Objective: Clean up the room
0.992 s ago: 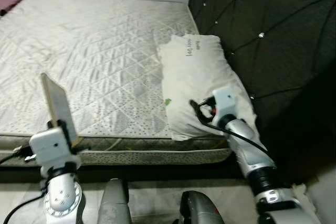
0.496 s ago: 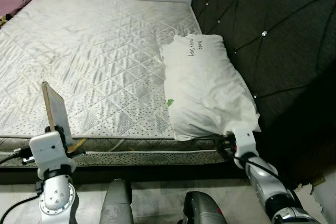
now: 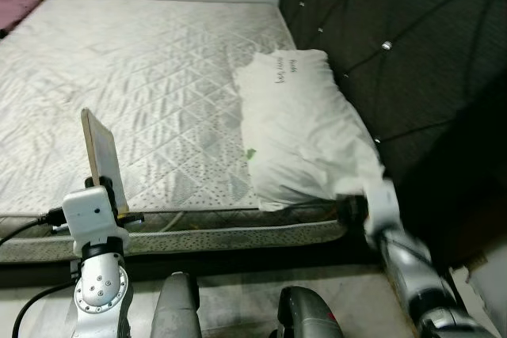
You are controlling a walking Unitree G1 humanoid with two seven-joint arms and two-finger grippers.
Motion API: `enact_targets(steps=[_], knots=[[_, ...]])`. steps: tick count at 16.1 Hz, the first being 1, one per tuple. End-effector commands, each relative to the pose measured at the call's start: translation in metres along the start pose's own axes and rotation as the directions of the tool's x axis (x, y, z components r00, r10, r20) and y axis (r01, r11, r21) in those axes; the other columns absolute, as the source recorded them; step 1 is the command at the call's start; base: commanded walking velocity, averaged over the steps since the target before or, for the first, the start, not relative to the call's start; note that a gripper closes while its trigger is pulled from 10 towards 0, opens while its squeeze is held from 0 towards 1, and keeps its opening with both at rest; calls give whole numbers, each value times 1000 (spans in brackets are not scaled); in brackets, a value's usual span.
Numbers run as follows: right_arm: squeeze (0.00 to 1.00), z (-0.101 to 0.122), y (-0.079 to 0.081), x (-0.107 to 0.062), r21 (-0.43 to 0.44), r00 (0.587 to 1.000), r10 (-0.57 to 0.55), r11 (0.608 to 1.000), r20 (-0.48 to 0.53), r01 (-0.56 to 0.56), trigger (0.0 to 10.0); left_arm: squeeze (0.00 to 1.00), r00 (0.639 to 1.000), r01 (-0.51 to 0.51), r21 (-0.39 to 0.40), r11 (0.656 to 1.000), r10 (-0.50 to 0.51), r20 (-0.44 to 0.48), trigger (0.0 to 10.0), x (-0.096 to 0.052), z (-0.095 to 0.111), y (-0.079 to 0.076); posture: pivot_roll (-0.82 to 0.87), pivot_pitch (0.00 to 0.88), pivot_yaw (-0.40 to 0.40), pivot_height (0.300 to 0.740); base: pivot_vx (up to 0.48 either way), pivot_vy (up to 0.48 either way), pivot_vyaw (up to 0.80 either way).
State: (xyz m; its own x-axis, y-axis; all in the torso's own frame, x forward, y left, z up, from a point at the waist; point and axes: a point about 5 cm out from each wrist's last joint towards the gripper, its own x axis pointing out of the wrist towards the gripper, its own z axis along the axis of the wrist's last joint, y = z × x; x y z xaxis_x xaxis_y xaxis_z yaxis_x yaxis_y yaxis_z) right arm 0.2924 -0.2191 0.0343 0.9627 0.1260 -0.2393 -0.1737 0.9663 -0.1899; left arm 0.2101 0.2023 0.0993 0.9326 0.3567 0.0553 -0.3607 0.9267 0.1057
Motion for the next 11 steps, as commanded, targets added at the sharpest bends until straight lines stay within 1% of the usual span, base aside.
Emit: enact_targets(steps=[1, 2, 3, 4, 5, 6, 7, 8, 9, 11], knots=[[0, 22, -1, 8, -12, 997, -5, 1000, 80, 6, 10000, 0, 999, 16, -21, 1000, -15, 52, 10000, 2, 13, -3, 25, 0, -45, 661, 0, 0, 0], [0, 37, 3, 12, -7, 991, 11, 1000, 132, -10, 10000, 0, 998, 15, -26, 1000, -14, 57, 10000, 2, 15, -4, 26, 0, -48, 661, 0, 0, 0], [0, 65, 11, 19, 57, 978, 13, 998, 207, -25, 10000, 0, 998, 12, -45, 999, -9, 66, 10000, 2, 20, -5, 26, 0, -50, 661, 0, 0, 0], [0, 78, 19, 20, 119, 971, 13, 992, 240, -43, 10000, 0, 998, 7, -56, 998, -3, 71, 10000, 2, 22, -5, 25, 0, -54, 661, 0, 0, 0], [0, 85, 27, 16, 150, 965, 25, 987, 260, -65, 10000, 0, 998, 0, -59, 998, 4, 66, 10000, 1, 24, -5, 25, 0, -54, 661, 0, 0, 0], [0, 89, 39, 7, 167, 955, 53, 980, 292, -106, 10000, 0, 998, -7, -63, 998, 10, 55, 10000, -1, 24, -5, 27, 0, -57, 661, 0, 0, 0], [0, 86, 49, -6, 165, 948, 90, 975, 304, -146, 10000, 0, 999, 1, -78, 997, 2, 46, 10000, -5, 25, -5, 30, 0, -57, 661, 0, 0, 0], [0, 75, 54, -22, 120, 947, 136, 977, 290, -177, 10000, 0, 999, 15, -90, 996, -11, 43, 10000, -11, 26, -5, 33, 0, -57, 661, 0, 0, 0], [0, 70, 51, -33, 113, 951, 139, 978, 275, -176, 10000, 0, 999, 16, -91, 996, -13, 35, 10000, -15, 25, -4, 37, 0, -55, 661, 0, 0, 0], [0, 71, 44, -39, 139, 962, 124, 977, 244, -161, 10000, 0, 1000, 12, -82, 997, -11, 16, 10000, -20, 23, -1, 26, 0, -53, 661, 0, 0, 0]])
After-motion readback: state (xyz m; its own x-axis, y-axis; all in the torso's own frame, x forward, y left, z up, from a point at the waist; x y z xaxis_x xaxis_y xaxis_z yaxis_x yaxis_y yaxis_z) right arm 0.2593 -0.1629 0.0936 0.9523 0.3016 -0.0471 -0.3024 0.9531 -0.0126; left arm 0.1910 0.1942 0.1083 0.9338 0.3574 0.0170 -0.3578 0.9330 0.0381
